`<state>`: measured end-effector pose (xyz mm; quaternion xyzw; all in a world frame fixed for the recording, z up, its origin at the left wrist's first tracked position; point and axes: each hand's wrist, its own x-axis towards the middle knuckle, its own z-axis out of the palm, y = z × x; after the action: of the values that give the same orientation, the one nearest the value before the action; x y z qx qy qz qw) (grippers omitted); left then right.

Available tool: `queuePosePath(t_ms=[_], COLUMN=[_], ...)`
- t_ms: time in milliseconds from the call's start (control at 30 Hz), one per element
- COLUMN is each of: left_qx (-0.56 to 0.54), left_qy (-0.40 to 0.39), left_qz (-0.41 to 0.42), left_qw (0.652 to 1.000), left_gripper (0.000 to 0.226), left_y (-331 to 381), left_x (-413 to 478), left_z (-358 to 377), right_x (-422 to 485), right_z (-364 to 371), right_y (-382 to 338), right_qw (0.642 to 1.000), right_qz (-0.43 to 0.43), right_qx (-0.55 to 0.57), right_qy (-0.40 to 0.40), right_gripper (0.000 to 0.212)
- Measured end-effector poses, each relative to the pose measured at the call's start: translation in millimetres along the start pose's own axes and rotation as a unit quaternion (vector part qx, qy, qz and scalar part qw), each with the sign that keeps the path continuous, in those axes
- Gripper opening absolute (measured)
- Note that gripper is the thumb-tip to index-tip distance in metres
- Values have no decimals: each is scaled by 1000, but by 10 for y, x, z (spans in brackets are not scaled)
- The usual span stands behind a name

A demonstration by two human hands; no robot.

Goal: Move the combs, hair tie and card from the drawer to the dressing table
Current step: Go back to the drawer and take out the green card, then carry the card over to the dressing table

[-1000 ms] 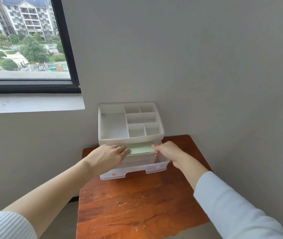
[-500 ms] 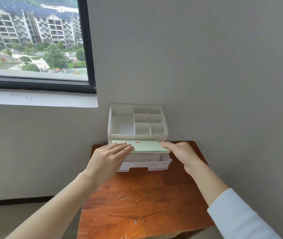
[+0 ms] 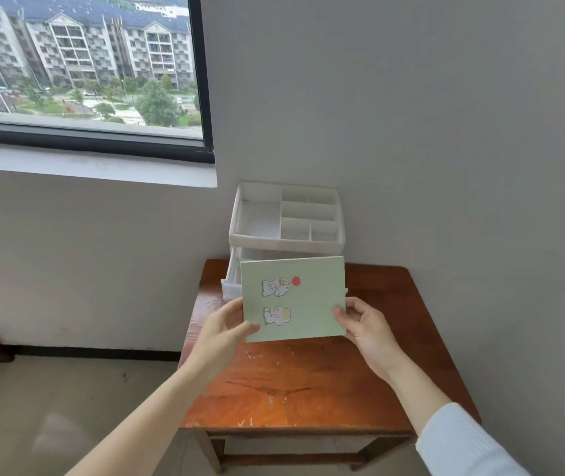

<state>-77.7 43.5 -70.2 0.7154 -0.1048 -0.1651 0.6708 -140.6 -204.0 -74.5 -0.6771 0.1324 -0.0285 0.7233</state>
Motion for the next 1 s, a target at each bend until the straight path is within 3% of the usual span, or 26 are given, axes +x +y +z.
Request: queuePosePath(t_ms=[100, 567, 700, 833, 1000], left_qx=[41, 209, 192, 161, 123], left_qy=[62, 71, 81, 158, 323], left_qz=[17, 27, 12, -9, -66], left_qw=[997, 975, 978, 974, 936], left_gripper=[19, 21, 21, 21, 20], left_y=[50, 12, 14, -52, -251], left_x=[165, 1001, 835, 233, -941], left_z=[0, -175, -210, -317, -593], right_x=[104, 836, 734, 625, 389], right_z=[5, -24, 15, 230, 973], right_y=[0, -145, -136, -133, 11], right_qw=[994, 956, 949, 938, 897], right_qz=[-62, -54, -69, -108, -138], right_qx=[-90, -290, -305, -314, -349], right_qy=[-8, 11, -31, -101, -233], right_gripper=[16, 7, 18, 12, 16])
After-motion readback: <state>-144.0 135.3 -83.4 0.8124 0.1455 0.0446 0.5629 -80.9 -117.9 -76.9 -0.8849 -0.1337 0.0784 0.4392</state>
